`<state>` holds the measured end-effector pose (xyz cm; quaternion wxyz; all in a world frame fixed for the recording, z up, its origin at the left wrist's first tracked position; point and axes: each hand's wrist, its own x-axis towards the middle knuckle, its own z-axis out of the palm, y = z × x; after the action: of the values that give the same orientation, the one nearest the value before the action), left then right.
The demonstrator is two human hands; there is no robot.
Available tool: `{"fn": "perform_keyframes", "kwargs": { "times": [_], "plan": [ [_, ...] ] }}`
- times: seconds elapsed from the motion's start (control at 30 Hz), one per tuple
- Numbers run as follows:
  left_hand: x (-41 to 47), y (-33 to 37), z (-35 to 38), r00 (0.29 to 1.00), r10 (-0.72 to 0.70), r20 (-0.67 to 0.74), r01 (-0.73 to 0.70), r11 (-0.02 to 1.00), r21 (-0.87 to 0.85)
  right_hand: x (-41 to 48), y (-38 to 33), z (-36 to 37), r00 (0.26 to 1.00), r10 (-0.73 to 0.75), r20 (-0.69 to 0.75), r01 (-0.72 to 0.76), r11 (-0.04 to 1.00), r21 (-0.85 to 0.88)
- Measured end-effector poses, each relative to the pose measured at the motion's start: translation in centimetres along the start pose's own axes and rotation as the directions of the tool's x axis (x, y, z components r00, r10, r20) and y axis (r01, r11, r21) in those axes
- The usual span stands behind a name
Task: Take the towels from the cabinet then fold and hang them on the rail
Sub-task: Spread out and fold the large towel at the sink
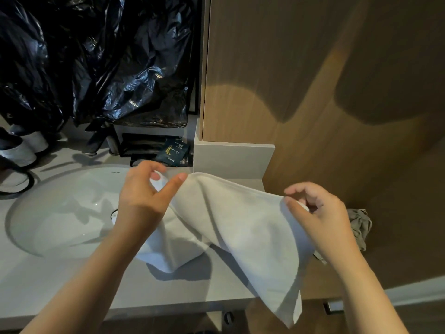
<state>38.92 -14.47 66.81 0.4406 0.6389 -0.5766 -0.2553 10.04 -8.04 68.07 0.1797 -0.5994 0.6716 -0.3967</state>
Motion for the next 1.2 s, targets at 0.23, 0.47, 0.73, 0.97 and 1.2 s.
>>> {"fn": "perform_keyframes", "kwargs": {
  "times": [0.23, 0.47, 0.73, 0.97, 1.2],
  "plan": [
    [-1.9, -0.7, 0.1, 0.946, -0.293, 0.136, 0.275, 0.952, 0.137, -0.3, 0.8, 1.5, 0.979, 0.172, 0.113, -0.193, 0.957, 0.215],
    [-3.6, -1.0, -2.5, 0.859, -0.352, 0.372, 0.418, 0.901, -0.114, -0.8, -0.1, 1.9, 0.917, 0.205, 0.341, -0.347, 0.831, 0.435],
    [-5.6, -1.7, -2.9, 0.922, -0.356, 0.153, 0.372, 0.924, -0.089, -1.1, -1.2, 2.8, 0.91, 0.172, 0.377, -0.34, 0.832, 0.439],
    [-5.9, -1.3, -2.8, 0.961, -0.256, 0.107, 0.271, 0.947, -0.172, -0.8, -0.9, 4.1, 0.989, -0.017, 0.145, -0.001, 0.992, 0.123],
    [-4.8, 1.4, -1.6, 0.955, -0.227, 0.194, 0.286, 0.882, -0.375, -0.6, -4.1, 3.6, 0.967, -0.158, 0.201, 0.114, 0.97, 0.216]
  ]
}}
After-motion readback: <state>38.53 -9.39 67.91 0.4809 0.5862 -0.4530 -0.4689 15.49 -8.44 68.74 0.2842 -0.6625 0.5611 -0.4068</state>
